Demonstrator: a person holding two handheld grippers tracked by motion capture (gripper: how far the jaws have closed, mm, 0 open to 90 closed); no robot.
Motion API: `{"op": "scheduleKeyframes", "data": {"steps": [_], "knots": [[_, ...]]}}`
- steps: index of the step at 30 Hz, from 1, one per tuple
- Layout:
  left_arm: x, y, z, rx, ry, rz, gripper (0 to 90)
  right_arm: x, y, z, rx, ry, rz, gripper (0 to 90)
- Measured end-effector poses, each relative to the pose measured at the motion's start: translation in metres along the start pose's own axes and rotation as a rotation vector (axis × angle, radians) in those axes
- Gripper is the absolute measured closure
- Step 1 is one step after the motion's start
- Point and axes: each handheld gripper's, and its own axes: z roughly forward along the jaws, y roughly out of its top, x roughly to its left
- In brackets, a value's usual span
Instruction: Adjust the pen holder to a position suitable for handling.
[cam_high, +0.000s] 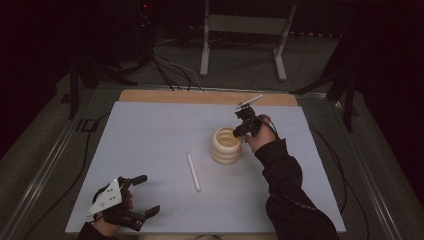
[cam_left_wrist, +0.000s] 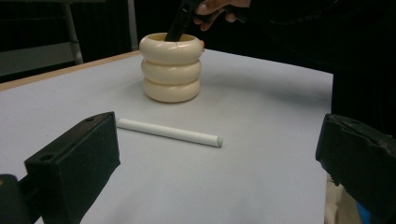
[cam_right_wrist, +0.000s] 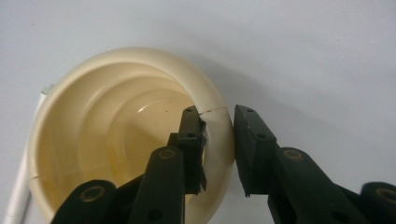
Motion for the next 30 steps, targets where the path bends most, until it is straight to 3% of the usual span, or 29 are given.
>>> {"op": "scheduleKeyframes", "data": {"steps": [14,20,25,29,30], "knots": [[0.001,0.0,0.0,-0.007,-0.001,-0.007,0.2,0.006,0.004,-0.025,-0.094,-0.004,0.001,54.0],[0.003,-0.001,-0.002,-0.013,0.004,-0.01,0.2,0.024,0.009,-0.04,-0.145,-0.011,-0.028,36.0],[0.002,-0.001,-0.002,-0.011,0.002,-0.007,0.2,0.04,0.012,-0.047,-0.199,-0.007,-0.042,15.9],[0.003,-0.001,-0.002,-0.015,0.004,-0.009,0.2,0.051,0.014,-0.053,-0.235,0.047,-0.055,1.4],[0.003,-0.001,-0.002,-0.015,0.003,-0.008,0.2,0.054,0.014,-0.054,-0.241,0.06,-0.062,1.2]]}}
